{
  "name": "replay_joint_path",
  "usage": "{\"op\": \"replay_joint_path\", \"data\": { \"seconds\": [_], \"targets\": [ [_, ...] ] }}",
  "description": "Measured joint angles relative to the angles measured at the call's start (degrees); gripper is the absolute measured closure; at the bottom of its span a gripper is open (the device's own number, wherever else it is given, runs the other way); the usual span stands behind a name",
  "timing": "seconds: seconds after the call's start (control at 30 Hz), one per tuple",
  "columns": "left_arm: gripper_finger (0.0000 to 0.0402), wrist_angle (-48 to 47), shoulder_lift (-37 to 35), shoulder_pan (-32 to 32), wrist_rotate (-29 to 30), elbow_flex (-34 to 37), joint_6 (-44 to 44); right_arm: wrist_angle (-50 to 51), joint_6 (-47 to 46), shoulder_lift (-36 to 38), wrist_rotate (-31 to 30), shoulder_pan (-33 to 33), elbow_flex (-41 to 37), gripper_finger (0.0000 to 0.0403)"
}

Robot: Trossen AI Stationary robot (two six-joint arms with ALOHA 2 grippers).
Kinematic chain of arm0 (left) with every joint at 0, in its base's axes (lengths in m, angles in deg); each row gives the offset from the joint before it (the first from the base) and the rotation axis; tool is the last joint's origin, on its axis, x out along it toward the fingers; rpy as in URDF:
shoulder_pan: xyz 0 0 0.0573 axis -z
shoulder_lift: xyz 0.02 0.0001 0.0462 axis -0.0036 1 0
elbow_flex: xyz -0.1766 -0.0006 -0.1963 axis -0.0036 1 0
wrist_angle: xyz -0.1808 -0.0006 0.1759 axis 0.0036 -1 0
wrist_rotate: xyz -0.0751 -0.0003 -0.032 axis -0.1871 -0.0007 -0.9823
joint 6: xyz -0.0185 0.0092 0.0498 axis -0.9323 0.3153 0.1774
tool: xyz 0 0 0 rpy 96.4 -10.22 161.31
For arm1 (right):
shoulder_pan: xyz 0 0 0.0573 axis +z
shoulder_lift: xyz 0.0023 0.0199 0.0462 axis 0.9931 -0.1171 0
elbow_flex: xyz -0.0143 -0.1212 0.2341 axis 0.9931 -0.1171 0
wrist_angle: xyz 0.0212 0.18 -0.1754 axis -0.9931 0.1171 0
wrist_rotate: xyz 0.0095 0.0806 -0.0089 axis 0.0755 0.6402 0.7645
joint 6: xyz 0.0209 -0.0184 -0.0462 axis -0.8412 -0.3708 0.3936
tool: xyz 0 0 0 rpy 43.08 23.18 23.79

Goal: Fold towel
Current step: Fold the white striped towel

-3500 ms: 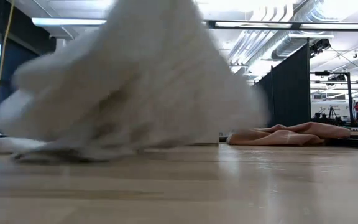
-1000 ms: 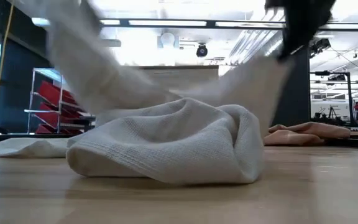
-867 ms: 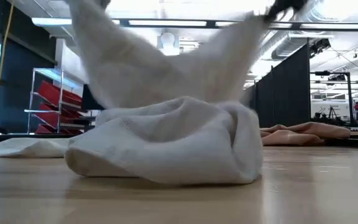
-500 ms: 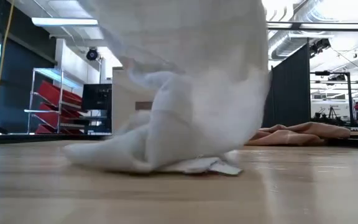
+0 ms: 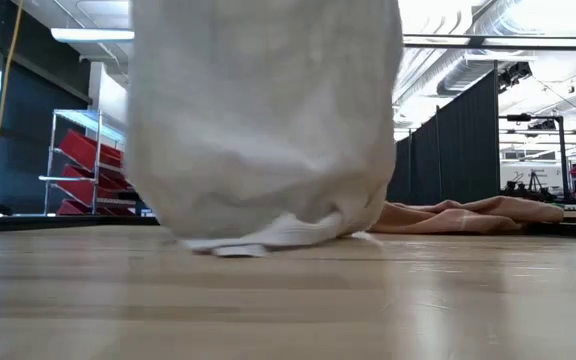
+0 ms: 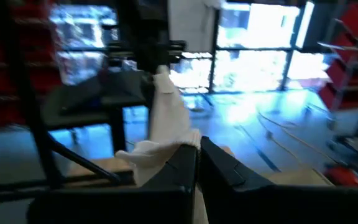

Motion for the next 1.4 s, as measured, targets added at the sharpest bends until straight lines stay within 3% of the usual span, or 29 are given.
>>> {"op": "replay_joint_path", "data": {
  "seconds": [0.33,0.47,0.73,0.9,0.97,1.1,1.33,1.4],
  "targets": [
    [0.0401,17.8,-1.3,6.1,-4.4,-1.2,11.8,-1.9,0.1,-10.9,13.1,3.1,17.5,0.0403],
    [0.0401,21.2,-0.6,11.4,-6.5,-1.2,12.2,-8.1,0.5,-10.7,15.8,7.1,15.5,0.0403],
    [0.0401,24.2,3.2,23.0,-6.3,-1.1,12.4,-9.5,-0.1,-11.3,17.5,15.3,15.4,0.0403],
    [0.0401,33.0,4.9,28.7,-5.3,-1.1,19.7,-13.9,3.0,-12.1,21.4,19.2,15.4,0.0403],
    [0.0401,37.1,5.0,30.8,-1.2,-1.1,26.2,-16.8,8.1,-11.8,18.3,20.9,15.4,0.0403],
    [0.0401,42.1,4.0,33.5,10.3,-1.1,37.0,-17.3,14.8,-10.1,4.7,23.4,15.4,0.0403],
    [0.0402,43.2,1.6,32.9,21.6,-1.2,50.1,-16.8,24.3,-8.2,-23.9,22.2,15.4,0.0403],
    [0.0402,42.8,1.1,31.9,24.4,-1.2,52.6,-16.5,26.7,-7.4,-28.5,20.3,15.4,0.0403]
  ]
}}
